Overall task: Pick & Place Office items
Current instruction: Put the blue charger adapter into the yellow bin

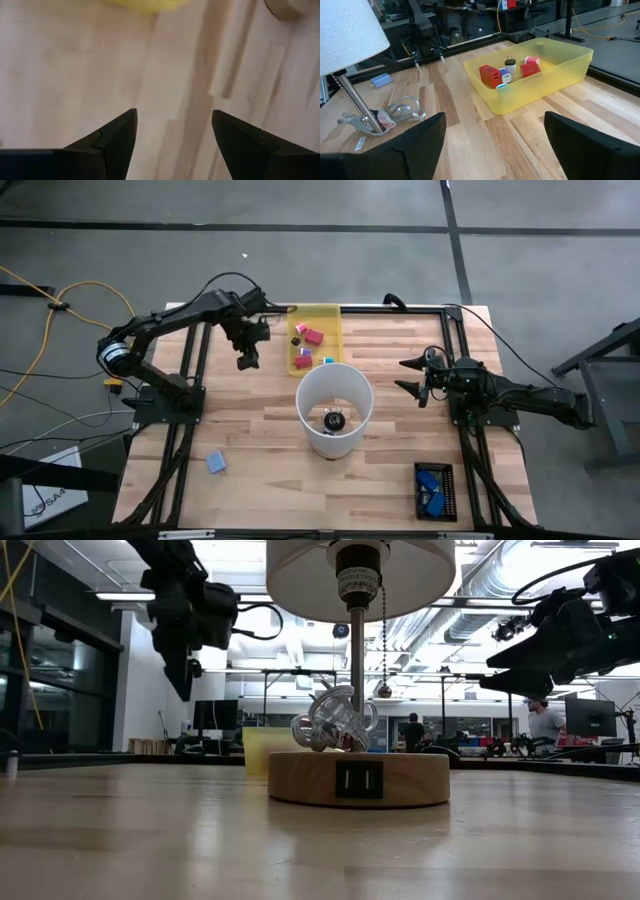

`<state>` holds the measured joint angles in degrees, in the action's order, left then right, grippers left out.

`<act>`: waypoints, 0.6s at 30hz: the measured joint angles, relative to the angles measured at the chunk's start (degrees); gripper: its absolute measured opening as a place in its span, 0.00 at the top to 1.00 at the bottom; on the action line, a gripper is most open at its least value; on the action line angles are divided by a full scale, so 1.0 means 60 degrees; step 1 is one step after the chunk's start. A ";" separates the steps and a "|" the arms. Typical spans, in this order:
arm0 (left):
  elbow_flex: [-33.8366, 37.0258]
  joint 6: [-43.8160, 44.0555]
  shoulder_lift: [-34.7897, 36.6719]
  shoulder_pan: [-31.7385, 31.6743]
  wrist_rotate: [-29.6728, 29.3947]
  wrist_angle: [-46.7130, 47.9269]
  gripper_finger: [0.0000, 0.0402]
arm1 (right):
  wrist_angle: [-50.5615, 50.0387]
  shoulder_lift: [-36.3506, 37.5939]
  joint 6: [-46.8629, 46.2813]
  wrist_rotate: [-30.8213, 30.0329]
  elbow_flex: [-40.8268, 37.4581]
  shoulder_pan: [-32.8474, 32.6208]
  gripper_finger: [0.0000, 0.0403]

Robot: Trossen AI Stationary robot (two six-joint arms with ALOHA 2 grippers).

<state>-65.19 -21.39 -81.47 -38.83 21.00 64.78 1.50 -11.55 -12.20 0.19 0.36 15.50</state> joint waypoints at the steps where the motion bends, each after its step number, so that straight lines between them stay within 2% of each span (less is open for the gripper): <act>1: 0.0000 -0.0004 0.0000 0.0169 -0.0029 0.0134 0.38 | 0.0000 0.0000 0.0001 0.0000 0.0000 -0.0003 0.19; 5: 0.0000 0.0124 0.0076 0.0925 -0.0441 0.0411 0.38 | 0.0000 -0.0002 0.0001 0.0000 0.0000 -0.0003 0.19; 9: 0.0054 0.0970 0.0475 0.1661 -0.1068 0.0460 0.38 | 0.0000 -0.0003 0.0001 0.0000 0.0000 -0.0003 0.19; 18: 0.1307 0.3579 0.2462 0.3635 -0.1714 0.0019 0.38 | 0.0000 0.0000 0.0003 0.0000 0.0000 0.0000 0.19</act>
<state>-57.34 0.08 -66.70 -17.02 10.72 64.90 1.50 -11.55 -12.19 0.19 0.36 15.51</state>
